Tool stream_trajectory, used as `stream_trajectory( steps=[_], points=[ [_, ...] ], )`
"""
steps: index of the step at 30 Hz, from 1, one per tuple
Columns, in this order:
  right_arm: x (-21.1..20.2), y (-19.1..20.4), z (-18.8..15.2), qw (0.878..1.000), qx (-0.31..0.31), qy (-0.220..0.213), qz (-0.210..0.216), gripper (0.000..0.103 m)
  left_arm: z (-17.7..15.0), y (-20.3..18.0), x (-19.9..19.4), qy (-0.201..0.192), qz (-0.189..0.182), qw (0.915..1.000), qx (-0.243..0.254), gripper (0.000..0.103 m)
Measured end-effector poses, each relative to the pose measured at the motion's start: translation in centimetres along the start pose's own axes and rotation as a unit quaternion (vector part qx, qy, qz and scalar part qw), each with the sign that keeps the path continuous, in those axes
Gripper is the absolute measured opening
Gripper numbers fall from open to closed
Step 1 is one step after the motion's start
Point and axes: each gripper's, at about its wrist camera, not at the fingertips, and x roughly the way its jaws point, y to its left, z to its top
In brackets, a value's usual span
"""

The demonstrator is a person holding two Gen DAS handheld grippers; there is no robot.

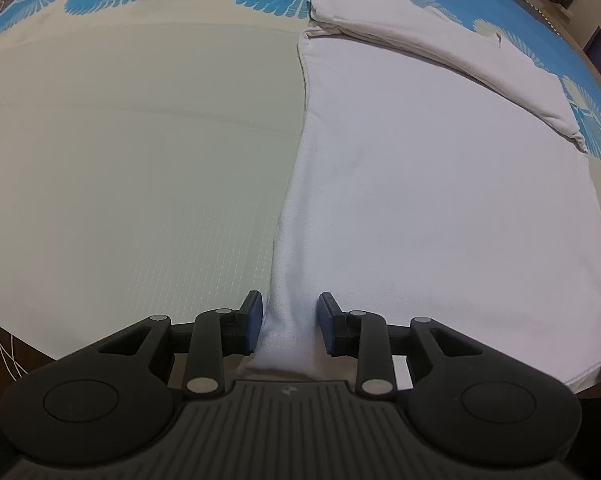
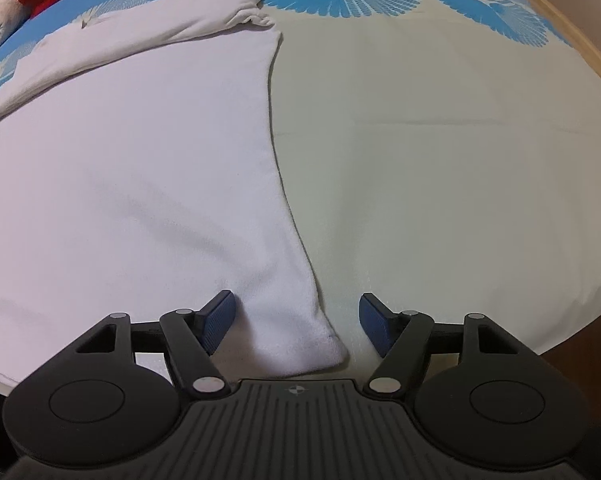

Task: Fold small clothes
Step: 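Pinch the shirt's folded edge with both grippers and smooth it flat, then pinch the long folded edge of the white shirt with both grippers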

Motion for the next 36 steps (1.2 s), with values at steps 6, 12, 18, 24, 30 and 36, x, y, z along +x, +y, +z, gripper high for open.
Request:
stream_trajectory(
  steps=[6, 12, 18, 24, 30, 36],
  points=[
    [-2.1, -0.8, 0.4, 0.997, 0.030, -0.070, 0.020, 0.040, -0.1, -0.1, -0.1, 0.001, -0.001, 1.0000, -0.003, 0.040],
    [-2.2, -2.0, 0.4, 0.996, 0.062, -0.065, 0.008, 0.040, 0.1, 0.8, -0.2, 0.003, -0.009, 0.9997, -0.022, 0.041],
    [-1.2, -2.3, 0.5, 0.997, 0.068, -0.037, 0.025, 0.040, 0.3, 1.9, -0.4, 0.009, -0.028, 0.9978, -0.059, 0.041],
    [-0.5, -0.7, -0.2, 0.999, 0.024, -0.006, 0.031, 0.040, -0.1, 2.3, -0.7, 0.021, -0.021, 0.9977, -0.060, 0.041],
    [-0.5, -0.1, -0.3, 1.000, -0.001, -0.001, 0.030, 0.026, -0.3, 1.5, -0.7, 0.022, -0.021, 0.9988, -0.038, 0.014],
    [-1.9, -1.0, 0.0, 0.998, 0.031, -0.035, 0.036, 0.005, -0.3, 1.3, -2.2, -0.005, -0.029, 0.9993, -0.023, 0.006]
  ],
)
